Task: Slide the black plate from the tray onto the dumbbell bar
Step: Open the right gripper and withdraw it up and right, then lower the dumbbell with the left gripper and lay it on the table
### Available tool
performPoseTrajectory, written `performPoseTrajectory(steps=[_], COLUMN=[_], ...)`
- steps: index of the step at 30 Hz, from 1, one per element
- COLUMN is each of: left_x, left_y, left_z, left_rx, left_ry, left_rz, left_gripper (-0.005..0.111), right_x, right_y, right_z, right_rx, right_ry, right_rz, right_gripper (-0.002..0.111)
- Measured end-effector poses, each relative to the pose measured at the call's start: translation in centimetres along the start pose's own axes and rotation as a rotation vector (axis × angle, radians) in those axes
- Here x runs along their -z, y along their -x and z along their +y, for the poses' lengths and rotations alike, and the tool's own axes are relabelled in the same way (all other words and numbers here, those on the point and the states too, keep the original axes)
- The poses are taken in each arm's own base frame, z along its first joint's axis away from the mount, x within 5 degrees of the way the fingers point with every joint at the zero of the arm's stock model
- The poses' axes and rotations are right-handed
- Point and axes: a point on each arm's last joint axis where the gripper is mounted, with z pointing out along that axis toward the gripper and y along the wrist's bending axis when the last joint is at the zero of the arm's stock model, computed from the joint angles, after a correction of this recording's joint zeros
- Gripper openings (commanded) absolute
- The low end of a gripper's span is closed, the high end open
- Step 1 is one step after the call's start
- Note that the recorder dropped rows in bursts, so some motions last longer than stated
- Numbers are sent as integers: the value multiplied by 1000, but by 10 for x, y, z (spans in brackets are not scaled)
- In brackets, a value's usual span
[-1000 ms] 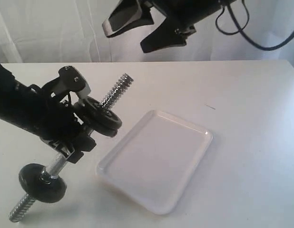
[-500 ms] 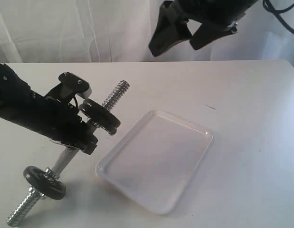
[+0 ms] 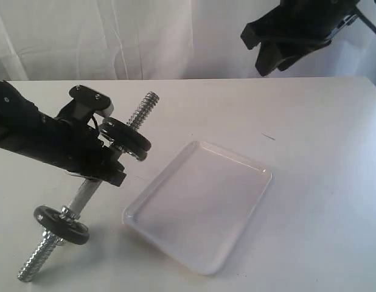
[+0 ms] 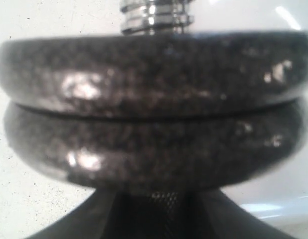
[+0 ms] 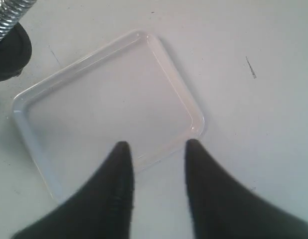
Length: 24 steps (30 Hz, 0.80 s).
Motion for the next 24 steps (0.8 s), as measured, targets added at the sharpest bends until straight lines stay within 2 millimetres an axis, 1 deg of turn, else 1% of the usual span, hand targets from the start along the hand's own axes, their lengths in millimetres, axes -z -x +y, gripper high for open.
performPoseTrajectory(steps=[4, 7, 10, 13, 16, 18, 20, 24], left_x=[0, 0, 2, 5, 9, 10, 11, 11], left_y=[0, 0, -2, -5, -8, -10, -10, -8], left_z=[0, 2, 8, 19, 33, 39, 41, 41], left_rx=[10, 41, 105, 189, 258, 286, 289, 272], left_ry=[4, 8, 10, 19, 41, 55, 63, 56], left_rz=[-4, -5, 3, 12, 12, 8, 3, 4], left_gripper=[0, 0, 0, 0, 0, 0, 0, 0], right_x=[0, 5, 19, 40, 55, 62, 64, 63], right_y=[0, -1, -4, -11, -22, -31, -43, -66], right_z=[0, 1, 5, 10, 14, 17, 19, 22], right_rx=[-8, -9, -11, -10, -13, -14, -15, -21], right_ry=[0, 0, 10, 1, -8, -12, -13, -10], right_rz=[0, -12, -48, -142, -230, -251, -253, -228], right_gripper=[0, 0, 0, 0, 0, 0, 0, 0])
